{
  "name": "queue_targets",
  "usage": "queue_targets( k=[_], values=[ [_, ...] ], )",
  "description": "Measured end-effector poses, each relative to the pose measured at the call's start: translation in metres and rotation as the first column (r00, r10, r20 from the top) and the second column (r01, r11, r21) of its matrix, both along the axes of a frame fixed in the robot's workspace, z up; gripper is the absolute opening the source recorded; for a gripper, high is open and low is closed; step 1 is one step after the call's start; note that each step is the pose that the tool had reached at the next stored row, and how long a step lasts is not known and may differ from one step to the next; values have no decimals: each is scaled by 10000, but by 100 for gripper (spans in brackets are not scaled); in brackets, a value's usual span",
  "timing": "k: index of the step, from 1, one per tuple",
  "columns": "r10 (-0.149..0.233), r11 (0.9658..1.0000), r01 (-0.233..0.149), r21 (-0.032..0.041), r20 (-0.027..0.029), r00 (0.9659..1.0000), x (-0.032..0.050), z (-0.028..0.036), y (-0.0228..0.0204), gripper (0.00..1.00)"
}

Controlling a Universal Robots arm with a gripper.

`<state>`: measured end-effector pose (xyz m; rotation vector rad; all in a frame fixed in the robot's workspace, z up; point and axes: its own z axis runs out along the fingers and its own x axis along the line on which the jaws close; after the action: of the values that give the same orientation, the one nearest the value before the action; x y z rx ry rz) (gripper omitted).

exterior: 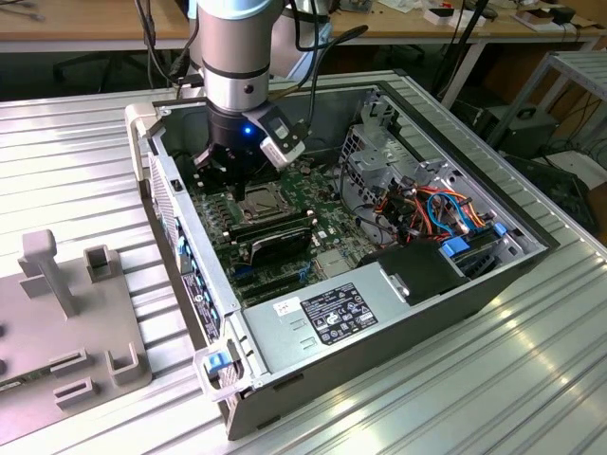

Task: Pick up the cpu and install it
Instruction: 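Install the first cpu locking lever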

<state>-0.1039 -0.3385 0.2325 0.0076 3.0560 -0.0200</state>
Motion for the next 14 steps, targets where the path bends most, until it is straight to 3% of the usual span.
queue_targets(
  k=[14],
  values=[
    [0, 10000, 0, -1, -1, 10000, 0, 130, 0, 11]
  ],
)
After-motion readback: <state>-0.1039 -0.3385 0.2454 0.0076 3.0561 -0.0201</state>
